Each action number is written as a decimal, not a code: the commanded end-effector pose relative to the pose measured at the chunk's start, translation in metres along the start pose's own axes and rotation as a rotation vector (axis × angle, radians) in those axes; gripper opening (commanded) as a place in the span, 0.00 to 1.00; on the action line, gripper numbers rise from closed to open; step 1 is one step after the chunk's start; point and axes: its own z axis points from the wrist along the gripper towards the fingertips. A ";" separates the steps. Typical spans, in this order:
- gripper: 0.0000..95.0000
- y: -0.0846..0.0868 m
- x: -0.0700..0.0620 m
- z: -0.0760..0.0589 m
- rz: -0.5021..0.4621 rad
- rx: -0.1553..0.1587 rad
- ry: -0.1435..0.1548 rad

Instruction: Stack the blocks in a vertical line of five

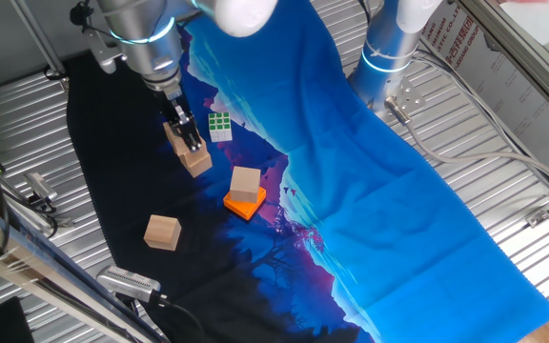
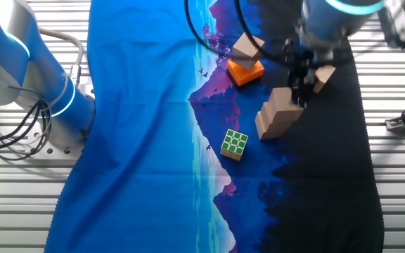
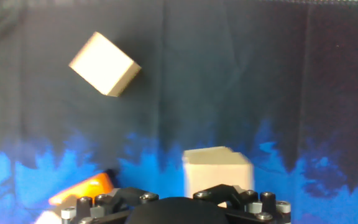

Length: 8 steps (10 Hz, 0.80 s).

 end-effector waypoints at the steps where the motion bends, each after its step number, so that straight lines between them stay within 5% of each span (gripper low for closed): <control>1: 1.00 0.022 -0.011 -0.010 0.033 0.000 0.006; 4: 1.00 0.046 -0.012 -0.019 0.074 0.003 0.005; 8: 1.00 0.070 -0.003 -0.010 0.301 -0.043 0.000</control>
